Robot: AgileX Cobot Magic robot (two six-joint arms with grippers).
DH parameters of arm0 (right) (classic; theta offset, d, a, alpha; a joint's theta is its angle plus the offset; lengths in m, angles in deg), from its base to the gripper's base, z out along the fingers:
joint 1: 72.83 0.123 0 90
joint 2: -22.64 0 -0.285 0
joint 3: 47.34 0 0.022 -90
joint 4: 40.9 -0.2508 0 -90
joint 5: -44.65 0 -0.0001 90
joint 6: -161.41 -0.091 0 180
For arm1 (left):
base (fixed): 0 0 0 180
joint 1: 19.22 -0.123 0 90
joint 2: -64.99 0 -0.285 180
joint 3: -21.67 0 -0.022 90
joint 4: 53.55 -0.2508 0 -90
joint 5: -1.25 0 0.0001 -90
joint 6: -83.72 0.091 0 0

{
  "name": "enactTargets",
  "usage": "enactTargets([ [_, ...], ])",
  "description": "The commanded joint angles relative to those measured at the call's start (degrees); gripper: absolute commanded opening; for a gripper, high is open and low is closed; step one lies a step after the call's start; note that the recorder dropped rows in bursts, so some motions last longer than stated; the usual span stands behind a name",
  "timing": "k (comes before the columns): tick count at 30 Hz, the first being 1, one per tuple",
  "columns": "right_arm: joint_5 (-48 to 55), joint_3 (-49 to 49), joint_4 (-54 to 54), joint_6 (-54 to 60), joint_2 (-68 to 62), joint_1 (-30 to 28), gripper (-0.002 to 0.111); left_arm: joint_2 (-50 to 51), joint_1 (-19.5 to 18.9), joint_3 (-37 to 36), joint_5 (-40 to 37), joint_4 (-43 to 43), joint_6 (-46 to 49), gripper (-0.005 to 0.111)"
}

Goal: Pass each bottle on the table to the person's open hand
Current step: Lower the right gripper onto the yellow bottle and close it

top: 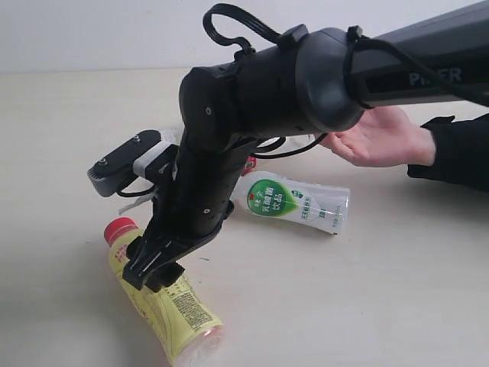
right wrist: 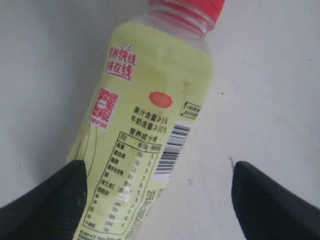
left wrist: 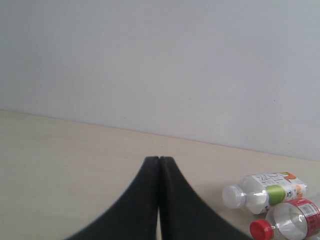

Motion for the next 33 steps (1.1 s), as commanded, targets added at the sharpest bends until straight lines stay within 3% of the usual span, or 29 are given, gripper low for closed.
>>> enactTargets([
  [1,-0.6,-0.1,1.9,0.2,-1.0,-0.1,0.075,-0.2,-0.2,0.0,0.1,0.3,0.3,0.001],
  [14,0.1,-0.1,-0.7,1.6,-0.9,0.6,0.083,-0.2,-0.2,0.0,0.1,0.3,0.3,0.001],
  [33,1.7,-0.1,0.4,4.6,-3.4,1.9,0.083,-0.2,-0.2,0.0,0.1,0.3,0.3,0.001],
])
